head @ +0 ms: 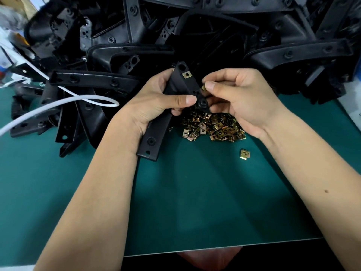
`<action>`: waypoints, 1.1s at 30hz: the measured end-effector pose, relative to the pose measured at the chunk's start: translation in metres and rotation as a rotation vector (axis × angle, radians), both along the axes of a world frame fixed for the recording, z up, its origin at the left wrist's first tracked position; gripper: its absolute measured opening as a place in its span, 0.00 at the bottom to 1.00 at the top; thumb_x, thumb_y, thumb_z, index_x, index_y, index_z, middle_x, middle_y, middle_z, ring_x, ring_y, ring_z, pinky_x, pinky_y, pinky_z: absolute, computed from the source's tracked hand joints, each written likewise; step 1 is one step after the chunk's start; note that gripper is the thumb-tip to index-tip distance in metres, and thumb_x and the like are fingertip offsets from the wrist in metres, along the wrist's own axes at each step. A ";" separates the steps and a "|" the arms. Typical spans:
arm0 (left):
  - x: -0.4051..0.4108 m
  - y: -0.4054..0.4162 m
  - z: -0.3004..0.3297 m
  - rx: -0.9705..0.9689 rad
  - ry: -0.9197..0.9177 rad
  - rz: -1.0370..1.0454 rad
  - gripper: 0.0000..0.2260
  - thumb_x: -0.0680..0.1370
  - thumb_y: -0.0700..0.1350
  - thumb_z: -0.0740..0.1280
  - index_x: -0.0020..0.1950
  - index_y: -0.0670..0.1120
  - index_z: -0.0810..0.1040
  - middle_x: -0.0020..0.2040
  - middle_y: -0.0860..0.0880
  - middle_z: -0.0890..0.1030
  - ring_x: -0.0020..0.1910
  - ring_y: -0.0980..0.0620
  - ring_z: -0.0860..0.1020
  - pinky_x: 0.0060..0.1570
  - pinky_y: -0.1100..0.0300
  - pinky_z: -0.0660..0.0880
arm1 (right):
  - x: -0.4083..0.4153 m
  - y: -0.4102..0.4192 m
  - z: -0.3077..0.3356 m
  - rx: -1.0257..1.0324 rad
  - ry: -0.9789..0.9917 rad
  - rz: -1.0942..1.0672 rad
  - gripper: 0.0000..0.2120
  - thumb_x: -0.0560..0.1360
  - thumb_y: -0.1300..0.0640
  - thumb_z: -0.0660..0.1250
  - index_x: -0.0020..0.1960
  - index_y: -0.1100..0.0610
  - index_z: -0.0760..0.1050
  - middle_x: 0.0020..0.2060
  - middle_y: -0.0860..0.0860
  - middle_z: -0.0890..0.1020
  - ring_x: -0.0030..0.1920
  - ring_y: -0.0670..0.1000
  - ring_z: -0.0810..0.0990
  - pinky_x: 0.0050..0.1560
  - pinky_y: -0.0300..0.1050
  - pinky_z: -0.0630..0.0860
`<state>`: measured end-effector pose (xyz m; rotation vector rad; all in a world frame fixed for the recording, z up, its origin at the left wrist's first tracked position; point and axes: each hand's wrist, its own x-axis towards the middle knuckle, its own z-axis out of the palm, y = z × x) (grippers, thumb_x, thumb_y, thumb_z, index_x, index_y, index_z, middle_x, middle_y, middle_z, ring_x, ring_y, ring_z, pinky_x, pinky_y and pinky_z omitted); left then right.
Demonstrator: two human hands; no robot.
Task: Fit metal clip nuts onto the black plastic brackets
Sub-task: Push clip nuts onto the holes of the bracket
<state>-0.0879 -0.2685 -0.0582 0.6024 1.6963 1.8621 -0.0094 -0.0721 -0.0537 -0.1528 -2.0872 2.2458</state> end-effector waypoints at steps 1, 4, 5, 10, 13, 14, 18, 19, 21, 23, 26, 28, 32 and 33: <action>0.000 0.000 0.000 -0.002 0.004 0.002 0.19 0.70 0.34 0.75 0.59 0.40 0.74 0.46 0.45 0.80 0.35 0.52 0.72 0.29 0.64 0.69 | 0.000 0.000 0.000 -0.012 -0.014 0.006 0.03 0.80 0.65 0.70 0.52 0.60 0.82 0.38 0.52 0.86 0.37 0.49 0.84 0.34 0.38 0.79; 0.000 0.000 0.000 -0.008 0.014 0.016 0.22 0.70 0.34 0.75 0.61 0.39 0.73 0.47 0.44 0.80 0.36 0.51 0.72 0.29 0.64 0.69 | 0.001 0.001 0.002 -0.039 -0.057 0.017 0.03 0.80 0.63 0.70 0.52 0.61 0.82 0.39 0.52 0.86 0.37 0.50 0.85 0.34 0.40 0.80; 0.001 0.000 0.000 -0.008 0.017 0.018 0.22 0.70 0.34 0.76 0.61 0.39 0.73 0.47 0.44 0.80 0.37 0.51 0.73 0.29 0.64 0.69 | 0.001 0.001 0.002 -0.044 -0.071 0.018 0.03 0.80 0.63 0.70 0.52 0.61 0.82 0.39 0.52 0.87 0.37 0.50 0.86 0.34 0.40 0.81; 0.002 0.001 0.001 -0.018 0.030 0.024 0.23 0.69 0.35 0.77 0.61 0.39 0.73 0.47 0.46 0.80 0.38 0.53 0.75 0.29 0.64 0.69 | 0.002 0.000 0.003 -0.040 -0.106 0.014 0.03 0.79 0.61 0.72 0.51 0.61 0.83 0.41 0.55 0.87 0.39 0.52 0.86 0.35 0.41 0.81; 0.002 0.000 0.001 -0.029 0.036 0.024 0.24 0.69 0.36 0.78 0.61 0.40 0.74 0.47 0.47 0.81 0.38 0.54 0.76 0.30 0.64 0.70 | 0.002 -0.001 0.003 -0.030 -0.111 0.009 0.02 0.79 0.61 0.73 0.49 0.60 0.83 0.41 0.55 0.87 0.39 0.52 0.86 0.36 0.41 0.82; 0.002 0.000 0.001 -0.028 0.037 0.022 0.24 0.68 0.37 0.78 0.61 0.41 0.74 0.47 0.47 0.81 0.38 0.54 0.76 0.30 0.64 0.70 | 0.002 -0.001 0.003 -0.030 -0.115 0.007 0.02 0.78 0.61 0.73 0.49 0.60 0.83 0.41 0.55 0.87 0.39 0.52 0.86 0.36 0.41 0.82; 0.001 0.000 -0.001 -0.033 0.049 0.029 0.23 0.69 0.36 0.79 0.60 0.43 0.76 0.46 0.50 0.83 0.39 0.54 0.77 0.30 0.65 0.71 | 0.002 -0.002 0.004 -0.023 -0.128 -0.006 0.01 0.77 0.61 0.74 0.47 0.59 0.84 0.40 0.54 0.87 0.39 0.50 0.86 0.36 0.41 0.81; 0.001 0.000 -0.001 -0.035 0.056 0.033 0.22 0.69 0.36 0.78 0.60 0.43 0.76 0.46 0.50 0.83 0.39 0.55 0.78 0.30 0.65 0.71 | 0.002 -0.002 0.004 -0.026 -0.131 -0.011 0.01 0.77 0.61 0.74 0.47 0.59 0.84 0.40 0.54 0.87 0.39 0.50 0.86 0.35 0.40 0.81; 0.001 0.000 -0.001 -0.039 0.064 0.037 0.22 0.69 0.36 0.78 0.60 0.43 0.75 0.47 0.50 0.83 0.39 0.55 0.78 0.30 0.64 0.71 | 0.002 -0.003 0.004 -0.034 -0.136 -0.029 0.01 0.77 0.61 0.75 0.46 0.59 0.85 0.40 0.53 0.86 0.39 0.49 0.85 0.35 0.39 0.80; 0.002 0.001 -0.001 -0.038 0.058 0.030 0.22 0.70 0.36 0.78 0.60 0.43 0.75 0.47 0.49 0.82 0.39 0.55 0.78 0.31 0.64 0.71 | 0.002 -0.004 0.003 -0.044 -0.137 -0.054 0.01 0.76 0.61 0.75 0.46 0.59 0.85 0.40 0.54 0.86 0.39 0.49 0.85 0.36 0.39 0.80; 0.004 0.004 -0.001 -0.024 0.040 0.032 0.21 0.70 0.36 0.77 0.60 0.42 0.74 0.46 0.49 0.82 0.37 0.55 0.77 0.31 0.64 0.71 | 0.001 -0.004 0.003 -0.063 -0.125 -0.081 0.01 0.76 0.62 0.75 0.47 0.60 0.85 0.39 0.53 0.86 0.38 0.49 0.84 0.38 0.39 0.80; 0.005 0.006 -0.001 -0.003 0.022 0.029 0.20 0.70 0.36 0.76 0.58 0.42 0.74 0.44 0.48 0.81 0.35 0.55 0.75 0.30 0.65 0.70 | 0.001 -0.004 0.003 -0.068 -0.130 -0.079 0.02 0.76 0.61 0.75 0.47 0.59 0.85 0.37 0.52 0.86 0.37 0.48 0.83 0.38 0.39 0.80; 0.006 0.009 -0.002 0.031 -0.011 -0.001 0.16 0.71 0.35 0.75 0.54 0.45 0.75 0.42 0.50 0.81 0.34 0.56 0.75 0.30 0.65 0.70 | 0.001 -0.001 0.003 -0.093 -0.149 -0.061 0.01 0.75 0.61 0.76 0.45 0.58 0.85 0.36 0.51 0.85 0.36 0.46 0.82 0.37 0.38 0.79; 0.007 0.010 -0.002 0.030 -0.009 -0.005 0.16 0.71 0.35 0.75 0.54 0.45 0.76 0.42 0.50 0.81 0.34 0.56 0.75 0.31 0.65 0.71 | 0.001 0.000 0.003 -0.091 -0.145 -0.054 0.01 0.75 0.61 0.76 0.45 0.58 0.84 0.37 0.51 0.85 0.36 0.46 0.82 0.37 0.38 0.79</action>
